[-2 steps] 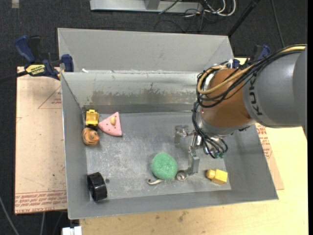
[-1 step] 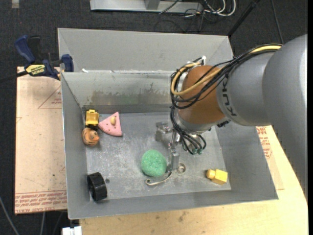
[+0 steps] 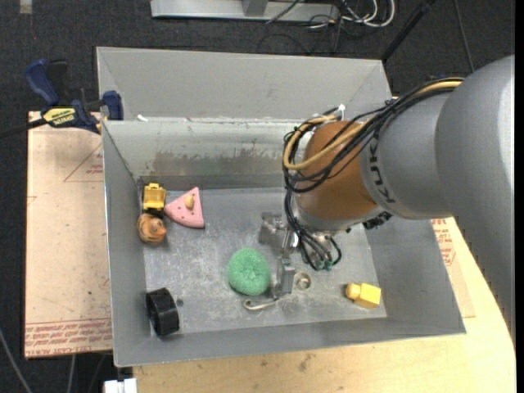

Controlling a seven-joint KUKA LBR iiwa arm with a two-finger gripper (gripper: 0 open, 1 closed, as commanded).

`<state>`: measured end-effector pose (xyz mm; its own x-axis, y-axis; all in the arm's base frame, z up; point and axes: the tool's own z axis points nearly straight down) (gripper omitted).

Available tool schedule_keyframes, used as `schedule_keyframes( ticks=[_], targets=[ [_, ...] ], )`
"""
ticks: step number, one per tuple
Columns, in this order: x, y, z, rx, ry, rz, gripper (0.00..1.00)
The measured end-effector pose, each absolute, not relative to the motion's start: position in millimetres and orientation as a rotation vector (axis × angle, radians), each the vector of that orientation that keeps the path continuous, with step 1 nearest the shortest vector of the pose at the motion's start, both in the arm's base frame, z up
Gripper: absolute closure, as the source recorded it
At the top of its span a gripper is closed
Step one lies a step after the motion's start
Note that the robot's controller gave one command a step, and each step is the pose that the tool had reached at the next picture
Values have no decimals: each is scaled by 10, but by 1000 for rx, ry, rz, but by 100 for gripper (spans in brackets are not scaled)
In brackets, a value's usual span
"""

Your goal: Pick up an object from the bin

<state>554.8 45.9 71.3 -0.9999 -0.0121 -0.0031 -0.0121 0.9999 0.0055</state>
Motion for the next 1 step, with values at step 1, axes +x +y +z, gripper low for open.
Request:
schedule_keyframes(
  ticks=[1],
  targets=[
    [5301,492,704,49,3140,-2,0]
  ],
)
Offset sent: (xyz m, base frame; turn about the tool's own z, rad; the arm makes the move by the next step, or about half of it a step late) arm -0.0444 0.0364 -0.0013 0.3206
